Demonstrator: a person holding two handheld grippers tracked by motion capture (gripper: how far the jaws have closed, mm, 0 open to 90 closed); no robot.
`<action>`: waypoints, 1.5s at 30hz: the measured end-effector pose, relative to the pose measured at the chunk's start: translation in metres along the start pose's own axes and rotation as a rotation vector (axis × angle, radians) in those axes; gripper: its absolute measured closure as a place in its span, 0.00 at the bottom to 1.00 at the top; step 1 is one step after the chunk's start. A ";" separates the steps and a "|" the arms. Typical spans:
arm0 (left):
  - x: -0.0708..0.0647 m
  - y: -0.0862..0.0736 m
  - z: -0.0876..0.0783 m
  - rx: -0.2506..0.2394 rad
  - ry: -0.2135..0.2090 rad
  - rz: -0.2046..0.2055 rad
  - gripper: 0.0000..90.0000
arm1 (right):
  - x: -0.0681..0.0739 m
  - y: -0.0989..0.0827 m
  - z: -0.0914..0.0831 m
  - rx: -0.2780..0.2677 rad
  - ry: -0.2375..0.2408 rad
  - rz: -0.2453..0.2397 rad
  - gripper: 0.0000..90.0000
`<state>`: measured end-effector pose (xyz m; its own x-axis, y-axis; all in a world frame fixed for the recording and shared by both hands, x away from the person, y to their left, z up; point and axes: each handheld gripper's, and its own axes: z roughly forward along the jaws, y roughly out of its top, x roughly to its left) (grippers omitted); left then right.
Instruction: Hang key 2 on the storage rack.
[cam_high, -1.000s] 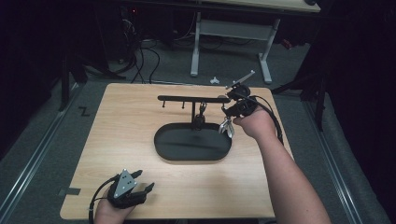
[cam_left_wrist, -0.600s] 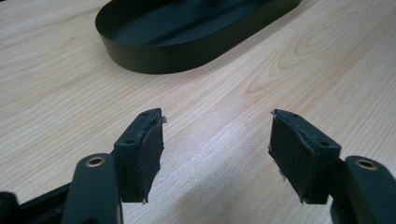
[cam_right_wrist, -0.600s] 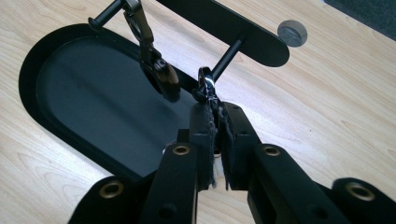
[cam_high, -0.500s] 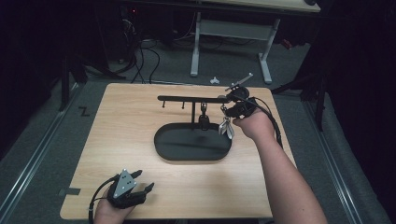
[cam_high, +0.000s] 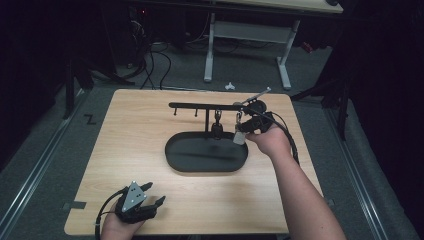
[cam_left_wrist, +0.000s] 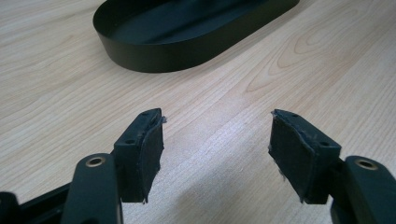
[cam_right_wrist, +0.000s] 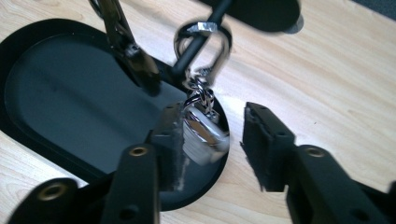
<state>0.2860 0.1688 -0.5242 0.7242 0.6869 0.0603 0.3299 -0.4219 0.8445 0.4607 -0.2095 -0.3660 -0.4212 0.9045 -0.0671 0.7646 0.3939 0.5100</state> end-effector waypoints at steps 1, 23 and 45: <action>0.000 0.000 0.000 0.001 -0.001 0.001 0.39 | 0.000 -0.003 0.002 -0.003 0.001 0.006 0.60; -0.006 0.003 0.010 0.045 0.003 0.006 0.37 | 0.017 -0.088 0.017 -0.146 0.025 -0.014 0.30; -0.008 0.005 0.010 0.048 0.031 -0.038 0.30 | 0.023 -0.223 0.023 -0.374 0.050 -0.007 0.18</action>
<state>0.2879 0.1552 -0.5258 0.6920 0.7205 0.0456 0.3857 -0.4224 0.8202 0.2915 -0.2724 -0.5007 -0.4560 0.8893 -0.0344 0.5345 0.3046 0.7884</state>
